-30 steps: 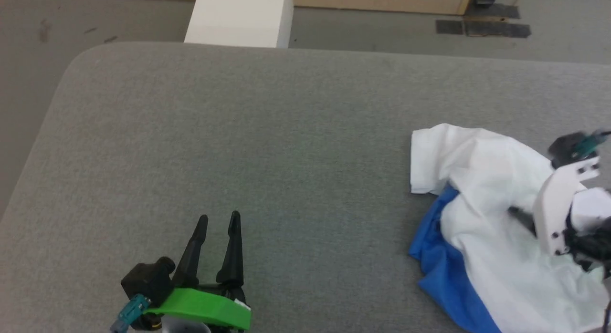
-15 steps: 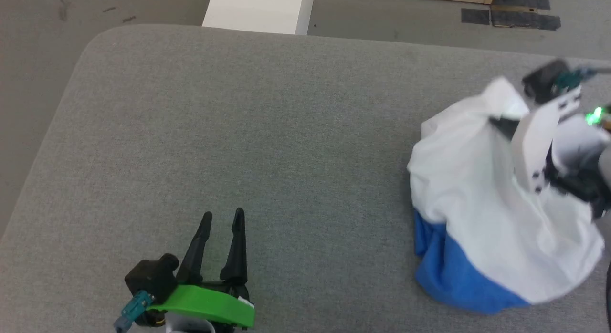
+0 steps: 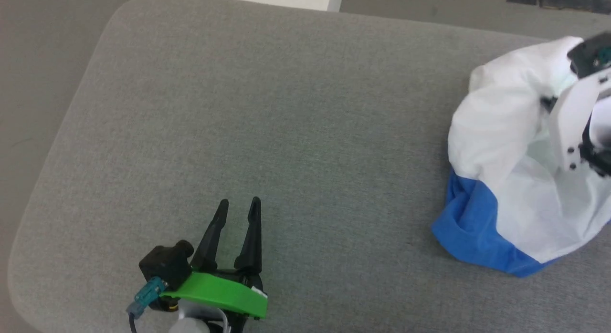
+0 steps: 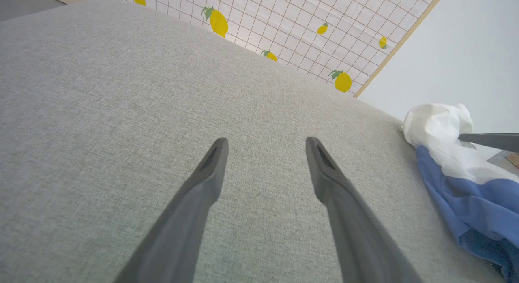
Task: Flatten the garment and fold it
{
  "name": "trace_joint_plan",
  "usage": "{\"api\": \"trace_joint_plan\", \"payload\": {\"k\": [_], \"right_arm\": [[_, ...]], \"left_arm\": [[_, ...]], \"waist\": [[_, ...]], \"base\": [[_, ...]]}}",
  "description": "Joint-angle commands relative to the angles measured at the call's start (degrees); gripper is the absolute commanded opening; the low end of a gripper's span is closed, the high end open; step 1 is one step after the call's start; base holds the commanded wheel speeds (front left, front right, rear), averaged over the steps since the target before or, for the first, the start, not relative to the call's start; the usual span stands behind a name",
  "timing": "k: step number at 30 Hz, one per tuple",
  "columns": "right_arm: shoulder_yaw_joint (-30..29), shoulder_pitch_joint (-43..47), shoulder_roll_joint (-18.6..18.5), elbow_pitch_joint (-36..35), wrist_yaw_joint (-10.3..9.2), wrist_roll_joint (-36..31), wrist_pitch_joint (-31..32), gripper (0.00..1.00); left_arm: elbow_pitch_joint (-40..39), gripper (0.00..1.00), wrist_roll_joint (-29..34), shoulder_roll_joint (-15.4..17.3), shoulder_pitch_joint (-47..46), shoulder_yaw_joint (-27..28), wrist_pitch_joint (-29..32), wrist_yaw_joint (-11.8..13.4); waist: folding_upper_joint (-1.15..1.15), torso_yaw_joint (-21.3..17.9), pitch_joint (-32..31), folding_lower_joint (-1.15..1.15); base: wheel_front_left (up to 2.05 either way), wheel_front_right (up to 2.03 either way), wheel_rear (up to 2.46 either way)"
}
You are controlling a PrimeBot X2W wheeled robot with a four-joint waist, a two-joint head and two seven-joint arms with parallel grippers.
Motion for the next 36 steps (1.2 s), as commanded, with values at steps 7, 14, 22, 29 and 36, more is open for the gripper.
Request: {"api": "trace_joint_plan", "payload": {"k": [7, 14, 22, 29, 36], "right_arm": [[1.24, 0.94, 0.77, 1.34, -0.08, 1.32, -1.31, 1.00], [0.59, 2.35, -2.19, -5.34, -0.08, 5.80, -1.45, 1.00], [-18.79, 14.89, 2.44, -12.96, -0.08, -2.70, -13.33, 1.00], [-32.83, 35.89, 15.30, -28.08, -0.08, -16.64, -23.94, 1.00], [-40.17, 50.62, 30.30, -34.09, -0.08, -25.67, -35.43, 1.00]], "left_arm": [[1.23, 1.00, -0.89, -0.12, -0.90, -0.06, -0.22, 0.05], [1.52, 1.00, 0.19, -0.12, 1.84, 2.02, -0.22, 0.04], [-0.38, 1.00, 1.98, -0.12, 5.45, 5.57, -0.22, 0.31], [-3.44, 1.00, 3.50, -0.12, 7.88, 8.05, -0.22, 0.42], [-6.63, 1.00, 6.53, -0.12, 11.07, 9.01, -0.22, 1.36]], "waist": [[0.00, -0.04, -0.67, 0.00], [0.00, -3.97, -5.86, 0.00], [0.00, -8.83, -9.42, 0.00], [0.00, -11.61, -10.33, 0.00], [0.00, -12.95, -11.26, 0.00]], "base": [[0.00, 0.00, 0.00], [0.00, 0.00, 0.00], [0.00, 0.00, 0.00], [0.00, 0.00, 0.00], [0.00, 0.00, 0.00]]}}
